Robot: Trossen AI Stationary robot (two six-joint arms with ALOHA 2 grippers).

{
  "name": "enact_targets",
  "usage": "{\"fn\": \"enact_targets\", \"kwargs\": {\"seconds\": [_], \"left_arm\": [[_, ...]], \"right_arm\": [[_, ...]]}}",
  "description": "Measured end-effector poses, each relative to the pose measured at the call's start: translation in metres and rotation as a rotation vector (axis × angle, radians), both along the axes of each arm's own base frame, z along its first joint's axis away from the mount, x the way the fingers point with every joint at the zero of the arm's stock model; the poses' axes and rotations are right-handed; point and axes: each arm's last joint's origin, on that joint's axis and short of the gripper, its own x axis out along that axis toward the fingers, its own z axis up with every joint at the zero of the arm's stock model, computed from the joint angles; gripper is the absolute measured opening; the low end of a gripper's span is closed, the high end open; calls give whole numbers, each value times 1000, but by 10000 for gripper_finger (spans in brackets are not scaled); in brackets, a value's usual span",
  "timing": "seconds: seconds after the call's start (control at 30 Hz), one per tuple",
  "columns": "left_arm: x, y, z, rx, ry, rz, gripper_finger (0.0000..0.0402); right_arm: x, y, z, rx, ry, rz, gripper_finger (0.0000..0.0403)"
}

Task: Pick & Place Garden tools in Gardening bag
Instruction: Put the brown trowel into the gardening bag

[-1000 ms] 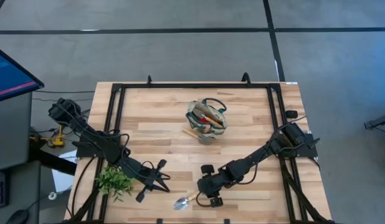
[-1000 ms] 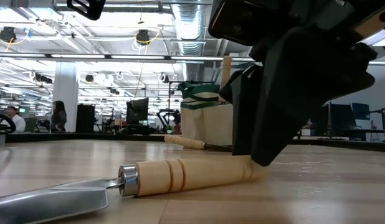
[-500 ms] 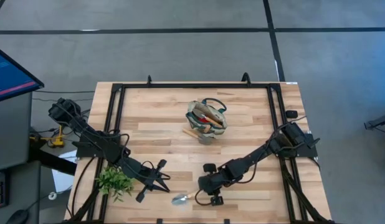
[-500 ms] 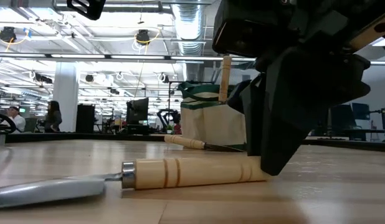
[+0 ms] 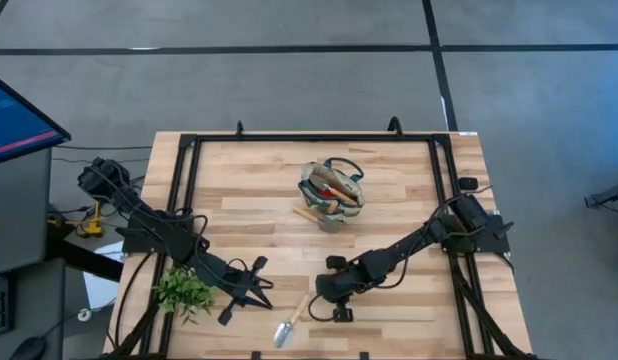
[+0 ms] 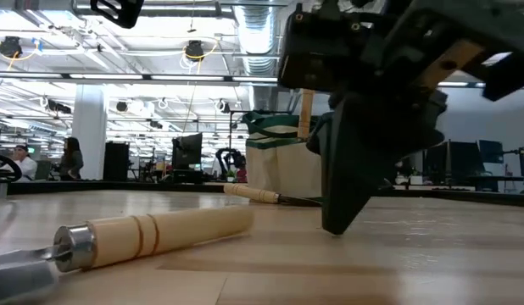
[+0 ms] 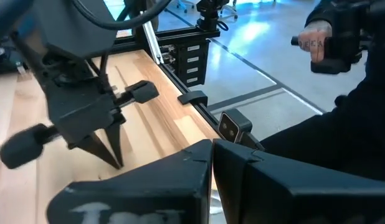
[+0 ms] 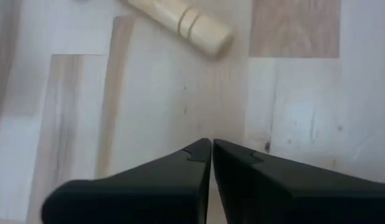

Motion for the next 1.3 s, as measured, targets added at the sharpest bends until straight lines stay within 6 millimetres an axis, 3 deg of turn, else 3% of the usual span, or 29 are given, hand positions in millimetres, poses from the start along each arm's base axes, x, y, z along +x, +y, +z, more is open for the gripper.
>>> {"fn": "enact_targets", "kwargs": {"seconds": [0.2,0.33,0.57,0.77,1.07,1.3], "left_arm": [[-1,-1,-13,-142,201,49,2],[7,-7,-40,-193,336,91,2],[29,-25,-69,-340,245,-10,2],[38,-29,-87,-394,335,34,2],[64,-45,-98,-459,382,60,2],[73,-48,-103,-506,478,145,2]], "right_arm": [[1,-2,4,2,-14,7,2],[5,0,14,19,-71,9,1],[7,2,35,22,-201,-3,1],[0,7,65,-2,-316,-36,0],[-19,11,112,-86,-477,-104,0],[-30,9,128,-159,-522,-166,0]]}}
